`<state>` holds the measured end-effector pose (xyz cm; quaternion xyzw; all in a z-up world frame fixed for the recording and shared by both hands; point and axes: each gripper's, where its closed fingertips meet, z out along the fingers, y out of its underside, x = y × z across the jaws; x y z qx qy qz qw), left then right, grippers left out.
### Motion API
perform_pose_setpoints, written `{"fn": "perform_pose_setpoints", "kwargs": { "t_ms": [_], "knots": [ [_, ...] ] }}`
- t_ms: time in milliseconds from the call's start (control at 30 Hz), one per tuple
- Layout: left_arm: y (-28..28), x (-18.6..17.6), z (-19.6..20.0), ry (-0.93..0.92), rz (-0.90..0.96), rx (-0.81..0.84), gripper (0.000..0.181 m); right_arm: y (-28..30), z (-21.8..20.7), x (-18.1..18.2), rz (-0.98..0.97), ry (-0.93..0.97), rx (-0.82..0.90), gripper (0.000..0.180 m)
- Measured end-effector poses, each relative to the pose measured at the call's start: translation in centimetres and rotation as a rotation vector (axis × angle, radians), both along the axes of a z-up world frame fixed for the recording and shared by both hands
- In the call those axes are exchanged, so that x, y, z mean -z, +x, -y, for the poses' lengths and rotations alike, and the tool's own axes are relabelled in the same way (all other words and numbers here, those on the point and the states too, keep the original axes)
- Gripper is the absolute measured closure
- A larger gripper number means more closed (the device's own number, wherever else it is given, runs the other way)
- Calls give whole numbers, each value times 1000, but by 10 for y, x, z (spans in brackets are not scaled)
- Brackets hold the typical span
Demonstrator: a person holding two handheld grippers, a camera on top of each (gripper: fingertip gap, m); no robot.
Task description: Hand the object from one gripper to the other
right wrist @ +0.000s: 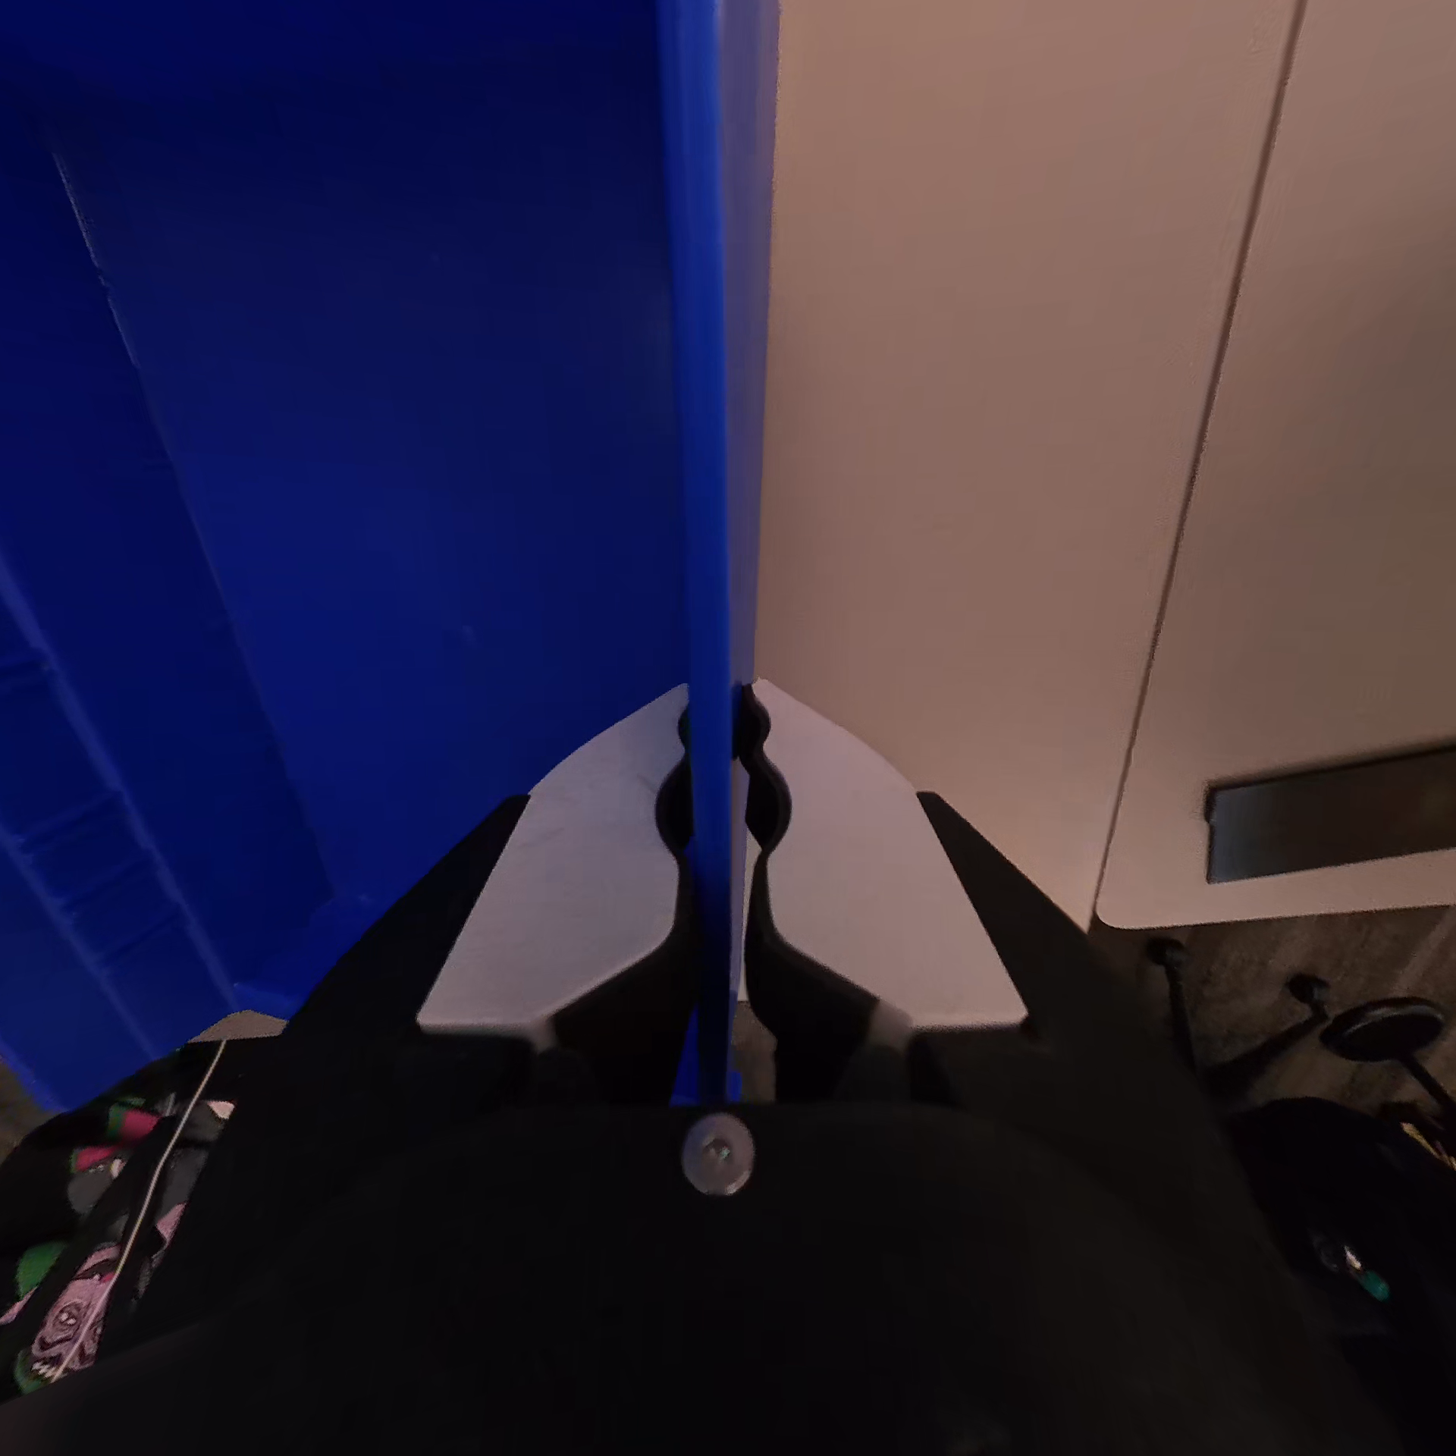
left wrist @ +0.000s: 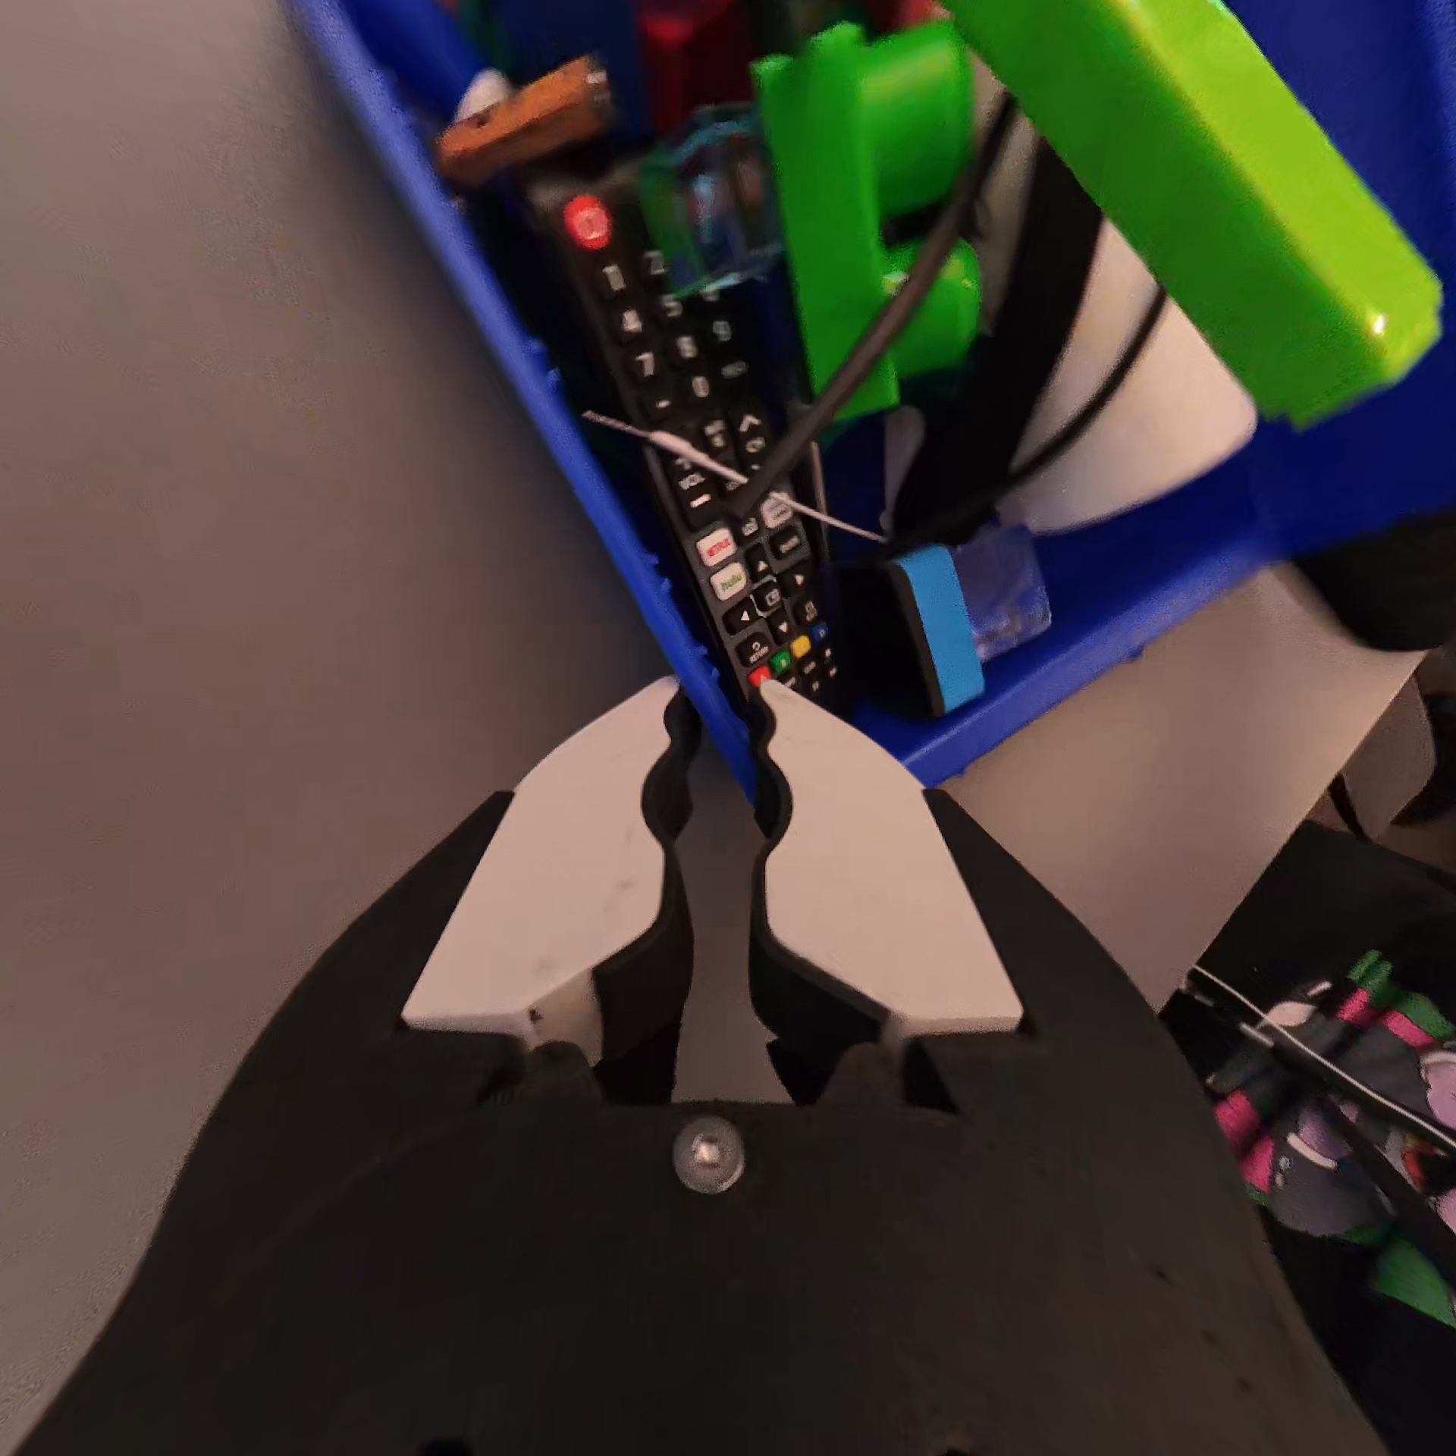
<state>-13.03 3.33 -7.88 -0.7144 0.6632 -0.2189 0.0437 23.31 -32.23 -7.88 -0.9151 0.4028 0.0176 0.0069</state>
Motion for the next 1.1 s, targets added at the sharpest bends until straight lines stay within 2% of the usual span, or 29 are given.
{"fn": "perform_pose_setpoints", "kwargs": {
  "t_ms": [200,400,567,667,767,900,1000,1100],
  "knots": [
    [-53,-1,-99,87,20,-228,177,-19,-45,4,-43,110,-29,171],
    [-122,-3,-152,-7,38,-379,175,-29,-86,24,-59,162,-56,171],
    [-191,-5,-194,-36,46,-615,175,-28,-101,38,-68,171,-31,171],
    [-231,-6,-207,7,0,-715,175,-16,-104,41,-8,167,-28,171],
    [-255,-6,-207,42,-42,-739,177,-12,-100,44,-20,166,-6,171],
    [-260,-6,-204,-53,7,-793,175,-6,-92,50,-31,168,21,172],
    [-261,-6,-203,-49,12,-776,174,-2,-94,50,10,193,-54,172],
    [-262,-6,-202,-34,-5,-778,175,-1,-94,50,35,177,-40,172]
  ]
}}
